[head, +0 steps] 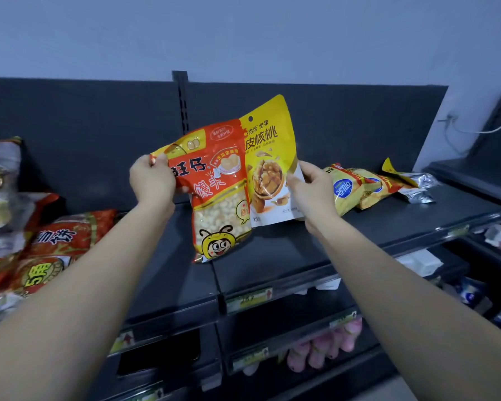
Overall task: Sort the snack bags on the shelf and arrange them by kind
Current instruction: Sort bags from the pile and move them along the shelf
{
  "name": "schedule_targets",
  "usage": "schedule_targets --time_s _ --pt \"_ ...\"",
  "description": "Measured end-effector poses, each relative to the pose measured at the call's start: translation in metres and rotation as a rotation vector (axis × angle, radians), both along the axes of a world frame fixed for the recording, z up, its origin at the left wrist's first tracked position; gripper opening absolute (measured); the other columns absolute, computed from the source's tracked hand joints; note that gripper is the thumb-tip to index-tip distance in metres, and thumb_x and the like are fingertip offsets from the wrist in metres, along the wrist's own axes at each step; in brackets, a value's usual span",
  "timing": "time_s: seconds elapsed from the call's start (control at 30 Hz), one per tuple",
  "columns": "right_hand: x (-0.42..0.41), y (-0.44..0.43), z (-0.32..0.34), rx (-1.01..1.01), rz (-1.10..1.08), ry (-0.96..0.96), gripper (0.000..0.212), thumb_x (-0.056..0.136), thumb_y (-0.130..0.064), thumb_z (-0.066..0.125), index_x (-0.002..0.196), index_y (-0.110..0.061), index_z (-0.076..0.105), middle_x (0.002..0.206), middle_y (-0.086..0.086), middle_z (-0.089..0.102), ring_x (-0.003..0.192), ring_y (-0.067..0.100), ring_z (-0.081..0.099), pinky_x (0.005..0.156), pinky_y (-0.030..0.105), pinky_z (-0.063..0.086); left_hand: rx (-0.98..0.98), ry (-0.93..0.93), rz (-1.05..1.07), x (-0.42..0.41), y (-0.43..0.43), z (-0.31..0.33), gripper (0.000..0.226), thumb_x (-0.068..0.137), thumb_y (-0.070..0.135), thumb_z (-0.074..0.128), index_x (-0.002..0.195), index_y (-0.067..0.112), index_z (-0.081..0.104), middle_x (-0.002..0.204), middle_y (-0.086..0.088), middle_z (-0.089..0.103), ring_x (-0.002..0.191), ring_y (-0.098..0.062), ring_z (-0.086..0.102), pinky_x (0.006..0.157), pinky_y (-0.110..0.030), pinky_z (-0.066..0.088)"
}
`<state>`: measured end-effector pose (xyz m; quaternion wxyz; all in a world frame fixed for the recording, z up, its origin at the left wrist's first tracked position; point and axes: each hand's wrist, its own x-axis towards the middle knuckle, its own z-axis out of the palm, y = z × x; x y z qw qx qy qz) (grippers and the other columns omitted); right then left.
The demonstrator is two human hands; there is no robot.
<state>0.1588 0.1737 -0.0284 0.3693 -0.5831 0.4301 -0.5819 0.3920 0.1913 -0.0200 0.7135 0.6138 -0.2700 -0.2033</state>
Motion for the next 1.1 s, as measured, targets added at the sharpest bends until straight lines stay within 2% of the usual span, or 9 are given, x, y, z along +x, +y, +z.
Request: schedule_targets --time_s 0.2,0.3,0.43,0.67,0.77,0.83,0.93,1.0,1.1 --pt "0.001 -0.019 -0.008 0.064 0.012 0.011 0.029 0.092 -0.002 0.058 0.079 -0.024 0.071 0.07 -0.006 0.069 0.063 0.013 0.066 0.056 0.032 0.054 0.066 0.066 -0.081 0.004 -0.021 -0.014 0.027 0.102 0.034 0.043 0.082 0.016 0.043 0.095 -0.008 0.07 0.071 -0.022 0.071 0.057 -0.031 0.058" --pt "0.003 -0.031 -0.013 0.115 0.0 0.017 0.027 0.091 -0.002 0.057 0.079 -0.02 0.072 0.073 -0.002 0.071 0.064 0.016 0.068 0.056 0.037 0.056 0.081 0.058 -0.235 0.005 -0.03 -0.022 0.022 0.092 0.037 0.063 0.091 0.019 0.051 0.098 -0.003 0.07 0.083 -0.019 0.07 0.062 -0.031 0.057" --pt "0.011 -0.046 -0.017 0.163 0.017 0.034 0.025 0.092 -0.001 0.055 0.088 -0.018 0.074 0.082 0.005 0.074 0.069 0.022 0.069 0.059 0.039 0.057 0.246 -0.052 -0.364 0.017 -0.049 -0.042 0.075 0.059 0.027 0.092 0.121 0.014 0.052 0.109 -0.001 0.069 0.094 -0.02 0.068 0.076 -0.038 0.056" --pt "0.003 -0.069 -0.019 0.145 -0.018 0.036 0.026 0.092 -0.002 0.053 0.08 -0.016 0.071 0.076 0.004 0.07 0.069 0.019 0.065 0.058 0.035 0.054 0.457 0.057 -0.264 0.04 -0.08 -0.059 0.091 0.068 0.023 0.087 0.139 0.009 0.032 0.13 -0.013 0.057 0.112 -0.032 0.059 0.092 -0.05 0.05" --pt "-0.008 -0.077 -0.019 0.152 -0.033 0.021 0.025 0.092 -0.003 0.053 0.081 -0.016 0.071 0.078 0.006 0.07 0.071 0.022 0.068 0.058 0.04 0.056 0.548 -0.14 -0.096 0.027 -0.087 -0.059 0.119 0.076 0.037 0.08 0.152 0.007 -0.007 0.157 -0.017 0.017 0.141 -0.036 0.027 0.112 -0.05 0.031" --pt "-0.018 -0.081 -0.017 0.153 -0.028 0.005 0.022 0.092 -0.003 0.053 0.083 -0.012 0.071 0.08 0.009 0.069 0.072 0.024 0.067 0.06 0.042 0.056 0.588 -0.429 -0.02 0.006 -0.088 -0.052 0.113 0.08 0.047 0.074 0.153 0.007 -0.002 0.159 -0.018 0.008 0.146 -0.035 0.011 0.118 -0.048 0.017" --pt "-0.038 -0.086 -0.014 0.141 -0.017 -0.006 0.022 0.092 -0.001 0.051 0.085 -0.009 0.07 0.077 0.006 0.067 0.067 0.017 0.064 0.057 0.034 0.053 0.453 -0.594 -0.188 -0.034 -0.097 -0.04 0.091 0.085 0.052 0.066 0.151 0.009 0.021 0.154 -0.016 0.026 0.142 -0.033 0.024 0.115 -0.047 0.025" --pt "-0.056 -0.089 -0.011 0.125 -0.013 -0.003 0.022 0.091 0.0 0.051 0.084 -0.01 0.07 0.074 0.003 0.065 0.064 0.015 0.061 0.055 0.029 0.048 0.317 -0.479 -0.403 -0.067 -0.102 -0.031 0.081 0.087 0.048 0.065 0.149 0.011 0.029 0.143 -0.008 0.046 0.13 -0.024 0.044 0.105 -0.039 0.038" --pt "-0.088 -0.096 -0.007 0.115 -0.006 -0.005 0.021 0.091 0.0 0.053 0.084 -0.01 0.07 0.079 0.011 0.067 0.071 0.026 0.061 0.06 0.037 0.049 0.251 -0.271 -0.648 -0.117 -0.109 -0.023 0.084 0.085 0.034 0.072 0.15 0.01 0.025 0.114 0.0 0.063 0.106 -0.016 0.058 0.099 -0.036 0.044"
